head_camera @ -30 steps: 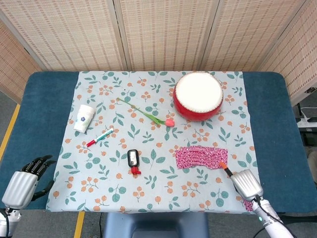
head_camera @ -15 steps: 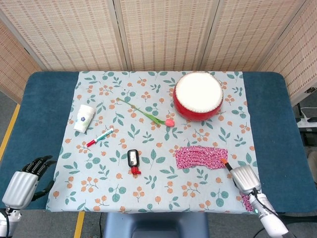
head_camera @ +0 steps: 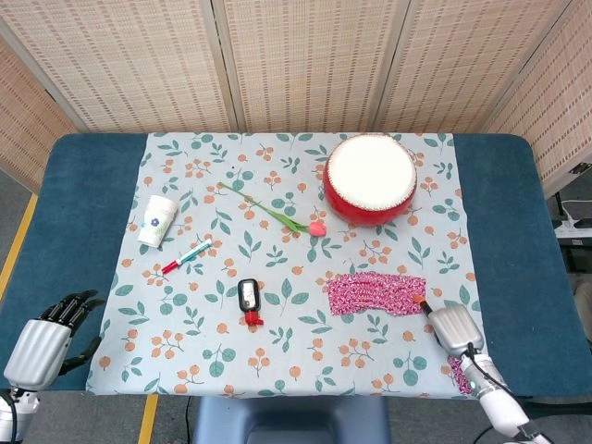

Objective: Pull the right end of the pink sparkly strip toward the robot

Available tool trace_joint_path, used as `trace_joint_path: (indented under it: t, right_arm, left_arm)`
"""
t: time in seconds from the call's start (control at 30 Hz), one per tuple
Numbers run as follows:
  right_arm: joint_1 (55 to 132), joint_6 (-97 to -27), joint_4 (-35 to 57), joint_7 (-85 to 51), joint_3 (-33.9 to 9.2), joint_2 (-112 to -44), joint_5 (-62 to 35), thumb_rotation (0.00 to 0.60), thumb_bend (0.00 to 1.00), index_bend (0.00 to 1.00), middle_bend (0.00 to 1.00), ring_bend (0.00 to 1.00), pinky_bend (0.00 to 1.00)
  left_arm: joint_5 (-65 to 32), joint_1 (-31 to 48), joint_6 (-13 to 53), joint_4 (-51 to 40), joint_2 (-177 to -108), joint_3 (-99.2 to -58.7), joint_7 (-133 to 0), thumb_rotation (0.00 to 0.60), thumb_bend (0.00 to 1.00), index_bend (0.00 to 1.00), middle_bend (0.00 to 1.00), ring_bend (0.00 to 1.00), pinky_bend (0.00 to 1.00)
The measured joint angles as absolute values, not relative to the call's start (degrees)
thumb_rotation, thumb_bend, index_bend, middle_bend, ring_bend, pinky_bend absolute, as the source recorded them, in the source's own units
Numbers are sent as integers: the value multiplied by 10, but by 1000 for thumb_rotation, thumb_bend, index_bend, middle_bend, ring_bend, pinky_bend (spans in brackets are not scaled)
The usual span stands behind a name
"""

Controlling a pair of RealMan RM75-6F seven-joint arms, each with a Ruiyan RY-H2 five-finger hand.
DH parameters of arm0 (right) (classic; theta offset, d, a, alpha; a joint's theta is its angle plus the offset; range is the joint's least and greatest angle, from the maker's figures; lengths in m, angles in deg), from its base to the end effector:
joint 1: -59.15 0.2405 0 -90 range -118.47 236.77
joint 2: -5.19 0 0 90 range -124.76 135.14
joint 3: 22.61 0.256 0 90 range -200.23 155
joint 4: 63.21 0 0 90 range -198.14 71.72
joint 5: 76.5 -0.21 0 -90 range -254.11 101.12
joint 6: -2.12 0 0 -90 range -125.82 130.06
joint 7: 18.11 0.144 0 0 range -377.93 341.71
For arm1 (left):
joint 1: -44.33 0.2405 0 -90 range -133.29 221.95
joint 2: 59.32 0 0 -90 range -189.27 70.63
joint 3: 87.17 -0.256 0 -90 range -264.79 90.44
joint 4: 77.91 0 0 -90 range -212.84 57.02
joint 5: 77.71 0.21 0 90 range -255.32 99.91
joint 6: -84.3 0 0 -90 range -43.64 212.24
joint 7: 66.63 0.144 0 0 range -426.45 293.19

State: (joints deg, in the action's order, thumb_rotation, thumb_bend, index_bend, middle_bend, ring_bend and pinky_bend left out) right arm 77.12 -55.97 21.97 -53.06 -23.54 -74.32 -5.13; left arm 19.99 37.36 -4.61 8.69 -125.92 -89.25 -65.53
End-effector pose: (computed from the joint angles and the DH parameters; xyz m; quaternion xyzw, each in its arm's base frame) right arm -0.3131 -0.2185 0.0196 0.7801 -0.3419 0.1335 0.5066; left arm -0.2970 0.1721 0.1390 -0.6755 -0.3144 -0.4061 0.5290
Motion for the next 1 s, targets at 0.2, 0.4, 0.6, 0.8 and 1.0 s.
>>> trace_joint_path:
  t: [0.2, 0.4, 0.6, 0.8, 1.0]
  right_arm:
    - [778, -553, 215, -548, -234, -745, -78, 600, 1000, 128, 719, 834, 717]
    - [780, -556, 214, -557, -230, -740, -106, 600, 1000, 132, 719, 834, 717]
    - [782, -555, 200, -564, -227, -734, -140, 600, 1000, 134, 719, 833, 717]
    - [781, -559, 189, -569, -226, -725, -168, 600, 999, 134, 719, 834, 717]
    - [776, -581, 202, -565, -227, -715, -164, 600, 999, 134, 719, 834, 717]
  left_arm:
    - [200, 374, -47, 87, -1259, -893, -655, 600, 329, 242, 188, 215, 431]
    - [199, 374, -47, 88, -1259, -892, -655, 600, 330, 241, 192, 215, 430]
    - [199, 374, -47, 89, -1259, -892, -654, 600, 330, 241, 202, 215, 430]
    - [200, 373, -44, 89, -1259, -893, -652, 600, 330, 241, 206, 215, 430]
    - [199, 374, -44, 90, -1259, -893, -651, 600, 331, 241, 209, 215, 430]
